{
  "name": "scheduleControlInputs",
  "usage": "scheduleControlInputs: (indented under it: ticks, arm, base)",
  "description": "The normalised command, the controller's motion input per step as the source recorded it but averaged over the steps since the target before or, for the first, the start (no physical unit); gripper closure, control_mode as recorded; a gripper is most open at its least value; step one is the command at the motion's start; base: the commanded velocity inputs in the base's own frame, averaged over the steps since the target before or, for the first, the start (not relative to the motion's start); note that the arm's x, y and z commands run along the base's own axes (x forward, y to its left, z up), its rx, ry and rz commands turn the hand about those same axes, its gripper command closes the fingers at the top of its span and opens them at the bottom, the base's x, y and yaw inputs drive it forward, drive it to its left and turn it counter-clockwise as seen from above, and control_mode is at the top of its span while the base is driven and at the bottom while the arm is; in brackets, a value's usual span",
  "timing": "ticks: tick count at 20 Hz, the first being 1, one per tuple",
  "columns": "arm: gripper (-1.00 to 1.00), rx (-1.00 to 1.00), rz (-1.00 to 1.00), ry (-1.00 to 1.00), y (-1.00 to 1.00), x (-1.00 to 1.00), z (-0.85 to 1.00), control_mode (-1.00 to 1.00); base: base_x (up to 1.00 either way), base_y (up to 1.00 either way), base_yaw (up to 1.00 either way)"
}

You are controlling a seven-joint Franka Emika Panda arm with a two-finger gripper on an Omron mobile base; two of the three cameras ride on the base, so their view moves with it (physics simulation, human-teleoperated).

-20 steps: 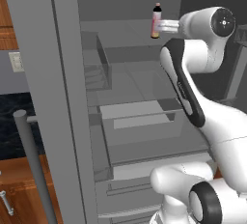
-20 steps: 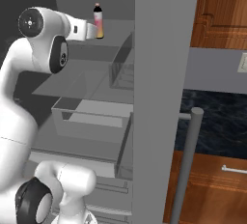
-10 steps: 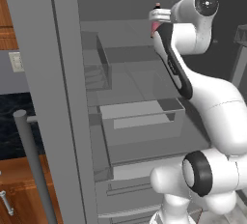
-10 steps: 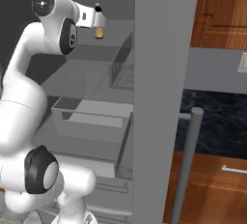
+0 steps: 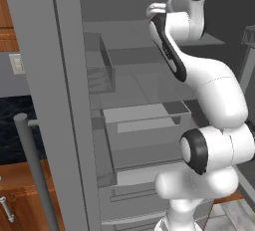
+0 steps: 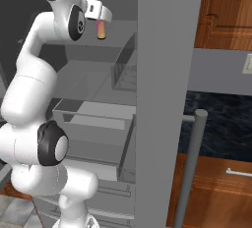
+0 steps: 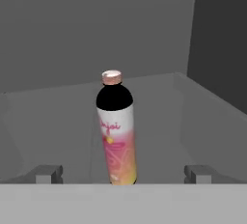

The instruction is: Open the fridge, grab two sodas, and place both sodas inside the bowl with ice on the dining counter.

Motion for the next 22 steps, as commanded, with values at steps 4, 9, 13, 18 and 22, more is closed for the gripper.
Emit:
scheduleControlInputs:
  ticks: [4, 9, 13, 18, 22]
  arm:
    - [-1.0, 0.0, 0.0, 0.01, 0.0, 0.4, -0.02, -1.0]
    - [-1.0, 0.0, 0.0, 0.01, 0.0, 0.38, -0.02, -1.0]
    - [-1.0, 0.0, 0.0, 0.01, 0.0, 0.35, -0.07, -1.0]
    - [-1.0, 0.0, 0.0, 0.01, 0.0, 0.31, -0.23, -1.0]
    - [-1.0, 0.0, 0.0, 0.01, 0.0, 0.25, -0.24, -1.0]
  base:
    - [0.0, 0.0, 0.0]
    - [0.0, 0.0, 0.0]
    - [0.0, 0.0, 0.0]
    - [0.0, 0.0, 0.0]
    - [0.0, 0.0, 0.0]
